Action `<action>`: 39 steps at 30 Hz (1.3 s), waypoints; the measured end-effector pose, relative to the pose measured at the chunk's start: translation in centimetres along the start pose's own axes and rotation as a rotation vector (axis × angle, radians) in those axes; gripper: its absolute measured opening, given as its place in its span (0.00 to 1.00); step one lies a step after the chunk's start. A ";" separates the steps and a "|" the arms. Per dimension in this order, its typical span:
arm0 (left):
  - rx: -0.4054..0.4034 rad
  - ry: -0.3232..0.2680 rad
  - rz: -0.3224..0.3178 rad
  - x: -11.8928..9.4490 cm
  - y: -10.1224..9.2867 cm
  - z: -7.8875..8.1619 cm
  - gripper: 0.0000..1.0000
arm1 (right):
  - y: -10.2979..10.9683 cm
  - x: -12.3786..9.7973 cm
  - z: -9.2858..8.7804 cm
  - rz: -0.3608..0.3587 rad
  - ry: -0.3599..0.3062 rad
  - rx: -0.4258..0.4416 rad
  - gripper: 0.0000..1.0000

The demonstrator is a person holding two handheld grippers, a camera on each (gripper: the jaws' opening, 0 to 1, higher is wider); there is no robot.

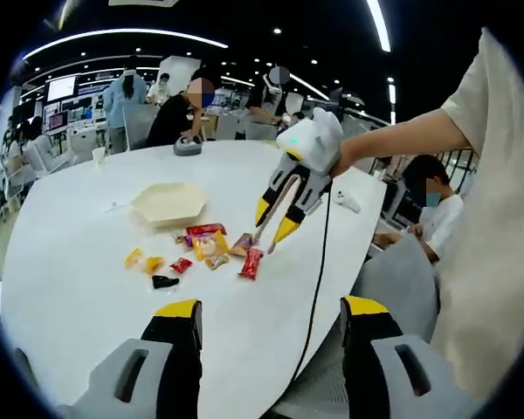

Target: Place the target food into the container with the food tongs after gripping and lifting it, then release it inside without dropping or visibly crushing the food.

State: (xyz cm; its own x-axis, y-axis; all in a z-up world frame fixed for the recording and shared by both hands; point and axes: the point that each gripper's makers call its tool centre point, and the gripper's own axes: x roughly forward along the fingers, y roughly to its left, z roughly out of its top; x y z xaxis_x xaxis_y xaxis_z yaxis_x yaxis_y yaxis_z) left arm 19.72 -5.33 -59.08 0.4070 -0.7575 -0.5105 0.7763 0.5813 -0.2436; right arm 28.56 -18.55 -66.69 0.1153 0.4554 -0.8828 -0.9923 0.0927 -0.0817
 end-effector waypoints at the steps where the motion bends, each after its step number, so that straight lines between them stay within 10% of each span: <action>1: -0.004 0.000 -0.001 0.0 0.0 0.0 0.64 | 0.0 0.2 0.0 0.010 0.007 -0.018 0.23; 39: -0.053 0.060 -0.011 0.1 0.3 -1.8 0.58 | -0.5 5.2 -2.8 0.181 0.157 -0.305 0.23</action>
State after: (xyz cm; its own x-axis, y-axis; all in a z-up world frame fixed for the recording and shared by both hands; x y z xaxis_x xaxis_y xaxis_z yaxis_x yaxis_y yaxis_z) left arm 19.16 -4.71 -60.69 0.3677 -0.7458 -0.5555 0.7537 0.5889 -0.2918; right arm 29.52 -18.69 -72.56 -0.0478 0.2966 -0.9538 -0.9665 -0.2549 -0.0308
